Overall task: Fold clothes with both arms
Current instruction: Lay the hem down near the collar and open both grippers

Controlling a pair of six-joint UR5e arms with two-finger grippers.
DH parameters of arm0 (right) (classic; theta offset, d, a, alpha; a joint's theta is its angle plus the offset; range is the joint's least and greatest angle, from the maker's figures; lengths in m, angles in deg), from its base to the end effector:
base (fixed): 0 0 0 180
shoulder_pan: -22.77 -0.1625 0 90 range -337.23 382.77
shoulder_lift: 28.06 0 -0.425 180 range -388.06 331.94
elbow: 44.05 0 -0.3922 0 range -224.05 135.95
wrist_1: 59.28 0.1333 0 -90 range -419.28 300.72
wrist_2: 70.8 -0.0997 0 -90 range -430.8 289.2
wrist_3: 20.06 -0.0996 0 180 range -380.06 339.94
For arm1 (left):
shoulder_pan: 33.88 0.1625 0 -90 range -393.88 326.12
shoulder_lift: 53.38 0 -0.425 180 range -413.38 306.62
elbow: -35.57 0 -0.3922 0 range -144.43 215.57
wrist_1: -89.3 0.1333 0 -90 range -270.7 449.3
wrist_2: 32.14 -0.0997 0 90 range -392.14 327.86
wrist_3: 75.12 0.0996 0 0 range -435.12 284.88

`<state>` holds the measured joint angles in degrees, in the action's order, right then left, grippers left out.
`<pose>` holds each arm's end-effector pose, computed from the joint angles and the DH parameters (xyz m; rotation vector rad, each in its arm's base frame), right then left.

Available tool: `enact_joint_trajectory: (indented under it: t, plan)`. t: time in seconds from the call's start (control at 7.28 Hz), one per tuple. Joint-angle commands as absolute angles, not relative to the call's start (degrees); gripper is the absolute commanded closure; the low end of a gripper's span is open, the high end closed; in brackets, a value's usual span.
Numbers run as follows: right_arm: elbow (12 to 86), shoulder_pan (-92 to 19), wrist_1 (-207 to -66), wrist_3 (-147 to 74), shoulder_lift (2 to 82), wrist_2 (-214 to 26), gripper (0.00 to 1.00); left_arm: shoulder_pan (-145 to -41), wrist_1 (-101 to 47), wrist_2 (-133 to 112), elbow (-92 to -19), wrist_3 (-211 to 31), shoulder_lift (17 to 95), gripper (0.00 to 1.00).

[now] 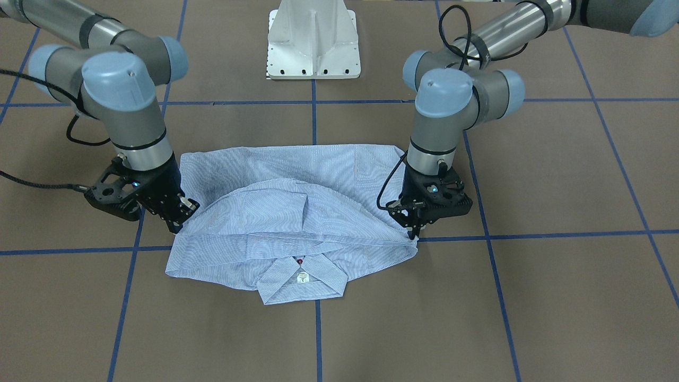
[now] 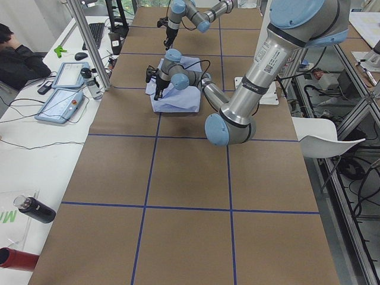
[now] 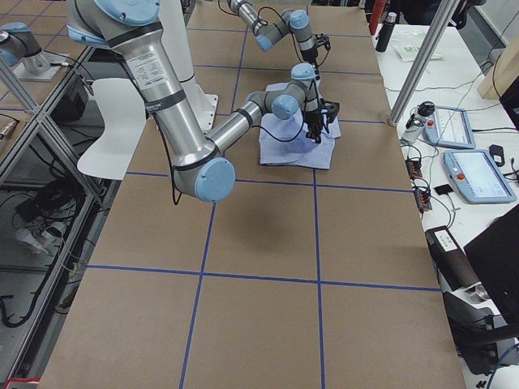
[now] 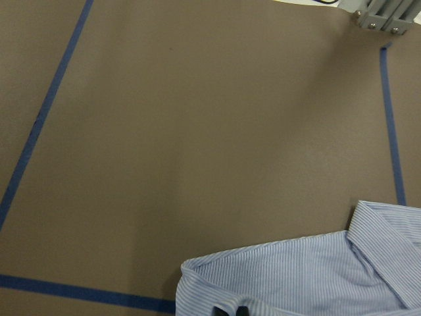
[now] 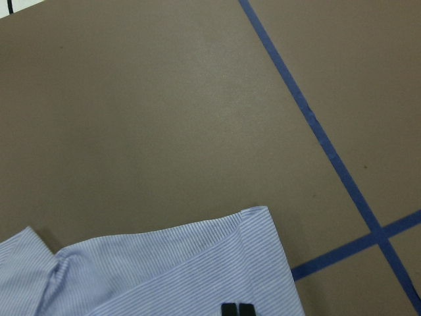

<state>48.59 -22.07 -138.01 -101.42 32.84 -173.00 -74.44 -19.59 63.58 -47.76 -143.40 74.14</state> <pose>-0.4027 -0.5588 0.3307 0.1572 -0.7680 0.5197 0.4786 -0.5721 0.2864 0.3697 0.7932 -0.2643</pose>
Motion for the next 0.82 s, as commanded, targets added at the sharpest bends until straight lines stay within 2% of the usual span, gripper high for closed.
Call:
enact_joint_trajectory:
  t: [0.0, 0.41, 0.55, 0.69]
  plan:
    - [43.67, -22.23, -131.71, -98.04, 33.47, -173.45, 1.00, -74.92, -22.50, 63.57, -43.45, -135.02, 73.89, 1.00]
    - [43.84, -23.20, -131.27, -95.74, 34.34, -174.95, 1.00, -76.06, -27.07, 64.18, -43.36, -131.28, 72.65, 1.00]
    - [44.10, -23.63, -131.27, -95.82, 34.17, -177.04, 0.65, -76.32, -27.16, 66.18, -43.53, -131.28, 72.74, 0.80]
    - [44.10, -23.73, -131.27, -95.04, 34.08, -177.84, 0.01, -77.46, -28.20, 70.47, -43.71, -130.93, 72.57, 0.01]
